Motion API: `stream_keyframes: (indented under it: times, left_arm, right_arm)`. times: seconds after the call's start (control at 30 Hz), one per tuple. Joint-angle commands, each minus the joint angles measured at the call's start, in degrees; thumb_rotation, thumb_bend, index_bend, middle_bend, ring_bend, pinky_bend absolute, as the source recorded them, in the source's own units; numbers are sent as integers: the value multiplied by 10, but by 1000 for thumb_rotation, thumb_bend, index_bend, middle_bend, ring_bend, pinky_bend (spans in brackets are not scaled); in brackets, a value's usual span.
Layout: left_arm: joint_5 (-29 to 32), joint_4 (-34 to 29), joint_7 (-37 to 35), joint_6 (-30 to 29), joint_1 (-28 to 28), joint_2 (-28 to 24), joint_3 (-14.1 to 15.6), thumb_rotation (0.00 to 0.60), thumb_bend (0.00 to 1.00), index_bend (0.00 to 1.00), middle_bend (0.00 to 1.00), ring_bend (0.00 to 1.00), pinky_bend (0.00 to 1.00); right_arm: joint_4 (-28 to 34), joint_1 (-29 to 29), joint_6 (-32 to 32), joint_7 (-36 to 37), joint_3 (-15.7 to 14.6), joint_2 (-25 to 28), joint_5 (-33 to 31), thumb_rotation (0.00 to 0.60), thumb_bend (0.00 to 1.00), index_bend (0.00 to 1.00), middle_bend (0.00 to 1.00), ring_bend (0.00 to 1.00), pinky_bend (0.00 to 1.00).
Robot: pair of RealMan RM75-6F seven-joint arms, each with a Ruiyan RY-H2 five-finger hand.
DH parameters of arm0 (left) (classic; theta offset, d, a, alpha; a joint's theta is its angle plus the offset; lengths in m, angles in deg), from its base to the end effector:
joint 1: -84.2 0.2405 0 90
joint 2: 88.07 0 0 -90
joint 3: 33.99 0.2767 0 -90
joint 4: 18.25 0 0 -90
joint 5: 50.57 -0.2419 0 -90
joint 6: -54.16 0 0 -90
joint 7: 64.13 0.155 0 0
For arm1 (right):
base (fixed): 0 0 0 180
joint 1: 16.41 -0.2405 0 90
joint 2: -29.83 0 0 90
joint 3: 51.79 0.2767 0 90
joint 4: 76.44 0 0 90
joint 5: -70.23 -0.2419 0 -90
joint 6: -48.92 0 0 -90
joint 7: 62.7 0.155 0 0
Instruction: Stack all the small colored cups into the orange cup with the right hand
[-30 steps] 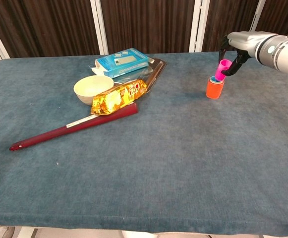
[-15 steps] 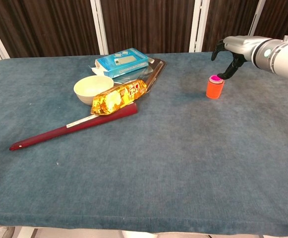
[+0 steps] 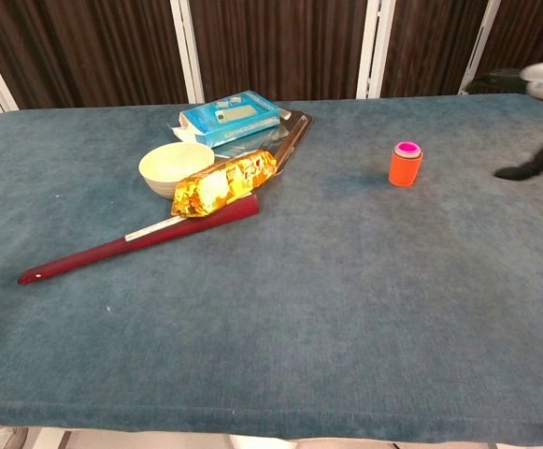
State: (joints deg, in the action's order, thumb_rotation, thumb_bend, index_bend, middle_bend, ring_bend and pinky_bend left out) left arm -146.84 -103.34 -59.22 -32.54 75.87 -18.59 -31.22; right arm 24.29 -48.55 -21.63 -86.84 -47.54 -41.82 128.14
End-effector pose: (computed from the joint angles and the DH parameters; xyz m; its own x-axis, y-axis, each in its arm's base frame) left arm -0.3299 0.1913 0.0970 0.5168 0.0205 0.8558 0.8325 -0.2450 -0.4969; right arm -0.2402 -0.3233 0.0565 0.4778 -0.1819 0.8594 -0.8785 -0.0975 0.4678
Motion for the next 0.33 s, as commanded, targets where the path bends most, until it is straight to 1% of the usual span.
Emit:
stream_keyframes:
  times: [0.03,0.1,0.17,0.27,0.33]
  left_arm:
    - [-7,5,-2,-14,5,3,-2,600,453,0,0,13,132]
    - [-11,6,-1,-19,6,6,-2,600,453,0,0,3,129]
    - [-19,10,-5,-28,6,9,-4,600,453,0,0,0,120]
    - [-33,21,-10,-45,7,15,-6,600,454,0,0,0,114]
    - [-36,26,-12,-51,9,17,-6,600,452,0,0,0,114]
  right_arm:
    - [1,201,-213,125,-135,75,202,600,350,0,0,0,0]
    - [-21,230,-246,148,-133,63,211,600,344,0,0,0,0]
    - [-33,238,-254,158,-137,70,240,600,338,0,0,0,0]
    - [-39,252,-269,165,-125,69,249,600,334,0,0,0,0]
    - [-41,256,-266,165,-123,69,256,600,328,0,0,0,0]
